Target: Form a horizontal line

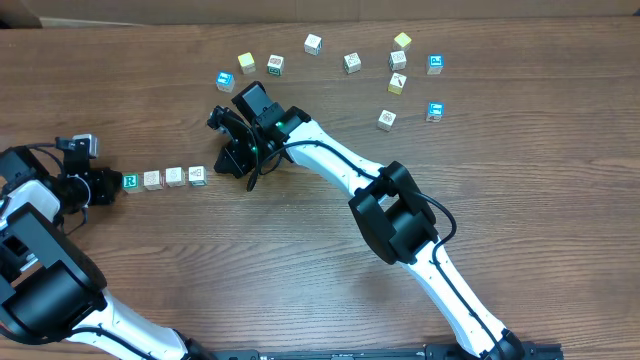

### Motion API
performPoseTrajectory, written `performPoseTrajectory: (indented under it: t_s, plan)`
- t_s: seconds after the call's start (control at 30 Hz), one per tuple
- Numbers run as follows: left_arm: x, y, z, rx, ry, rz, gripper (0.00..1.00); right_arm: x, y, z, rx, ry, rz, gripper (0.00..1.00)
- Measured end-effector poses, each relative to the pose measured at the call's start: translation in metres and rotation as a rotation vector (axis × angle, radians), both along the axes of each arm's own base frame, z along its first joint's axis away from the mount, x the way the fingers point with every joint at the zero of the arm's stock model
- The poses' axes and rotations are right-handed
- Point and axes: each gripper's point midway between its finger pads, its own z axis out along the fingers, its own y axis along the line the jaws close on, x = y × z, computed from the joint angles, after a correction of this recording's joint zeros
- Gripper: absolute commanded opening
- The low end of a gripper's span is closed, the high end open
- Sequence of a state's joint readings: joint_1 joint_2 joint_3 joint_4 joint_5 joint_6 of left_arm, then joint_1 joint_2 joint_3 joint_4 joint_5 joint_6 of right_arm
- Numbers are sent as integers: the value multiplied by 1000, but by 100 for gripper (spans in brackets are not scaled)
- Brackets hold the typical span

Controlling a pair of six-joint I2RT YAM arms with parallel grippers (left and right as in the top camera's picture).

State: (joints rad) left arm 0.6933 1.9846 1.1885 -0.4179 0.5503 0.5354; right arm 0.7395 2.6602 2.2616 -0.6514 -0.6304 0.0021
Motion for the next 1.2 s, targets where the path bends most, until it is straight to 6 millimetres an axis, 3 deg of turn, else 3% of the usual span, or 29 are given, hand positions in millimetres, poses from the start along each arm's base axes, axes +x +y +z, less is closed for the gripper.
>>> performPoseTrajectory:
  t_s: [1.2]
  plan:
    - [1, -3, 0, 0, 0, -6, 4, -18, 23, 8, 51, -38, 69, 3]
